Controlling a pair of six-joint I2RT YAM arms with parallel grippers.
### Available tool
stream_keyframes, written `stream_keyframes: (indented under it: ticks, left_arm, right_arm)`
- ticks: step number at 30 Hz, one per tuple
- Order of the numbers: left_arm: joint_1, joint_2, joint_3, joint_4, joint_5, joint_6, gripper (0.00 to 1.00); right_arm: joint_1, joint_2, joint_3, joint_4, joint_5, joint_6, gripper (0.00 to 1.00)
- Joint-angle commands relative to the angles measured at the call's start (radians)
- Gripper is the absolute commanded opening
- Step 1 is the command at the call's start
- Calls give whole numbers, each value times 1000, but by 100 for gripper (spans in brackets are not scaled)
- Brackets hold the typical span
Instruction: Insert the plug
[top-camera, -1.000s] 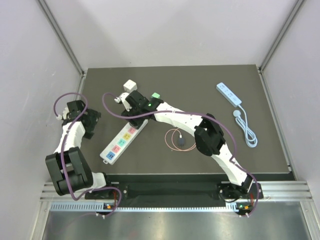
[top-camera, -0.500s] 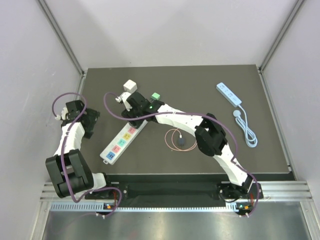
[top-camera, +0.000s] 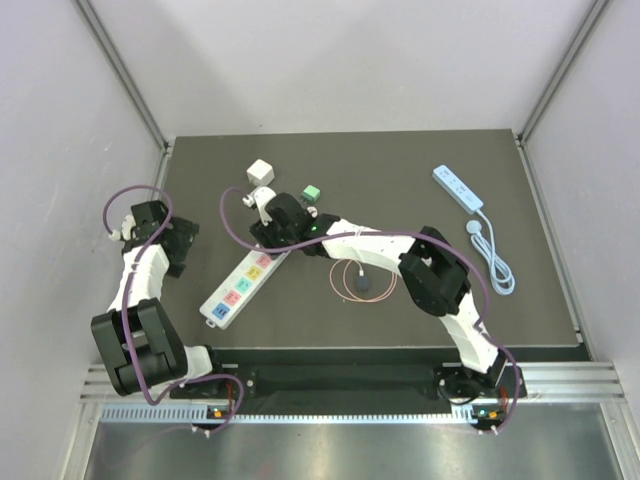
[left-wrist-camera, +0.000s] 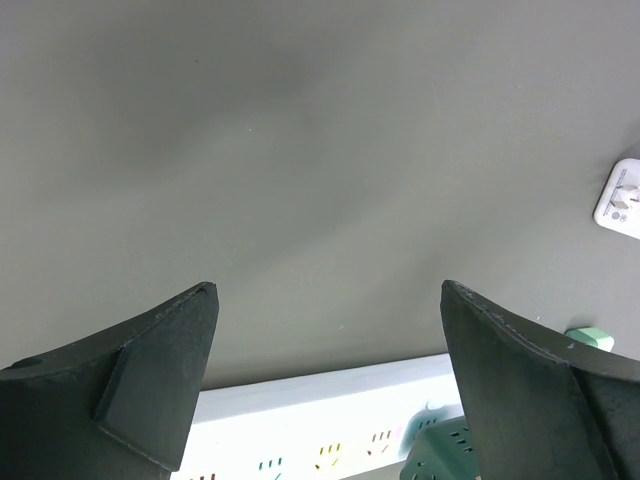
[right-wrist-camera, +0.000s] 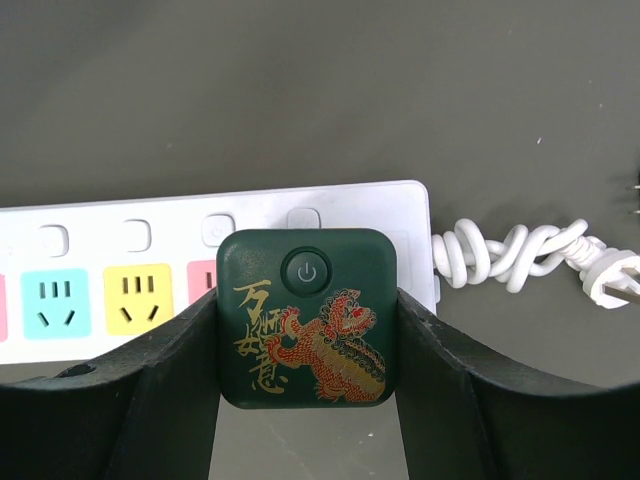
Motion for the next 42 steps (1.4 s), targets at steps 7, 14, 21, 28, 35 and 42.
stream_keyframes:
  ticks: [7,14,21,28,35,42]
  left_arm:
    - [6,-27,4,24,-26,-5,96]
    - [9,-29,0,25,-32,1,96]
    - [8,-18,10,24,-32,-2,96]
    - [9,-9,26,25,-26,-21,96]
    - [11,29,71,10,-43,7,96]
    - [11,6,39,18,-70,1,96]
  right_arm:
    - [39,67,-159,-88,56,61,0]
    - [73,88,-191,-77,102,97,0]
    - [94,91,-182,-121,160,101,0]
    - [102,108,-124,-170,166,86,0]
    - [115,142,-121,-184,171,106,0]
    - [140,165,-147,-178,203,132,0]
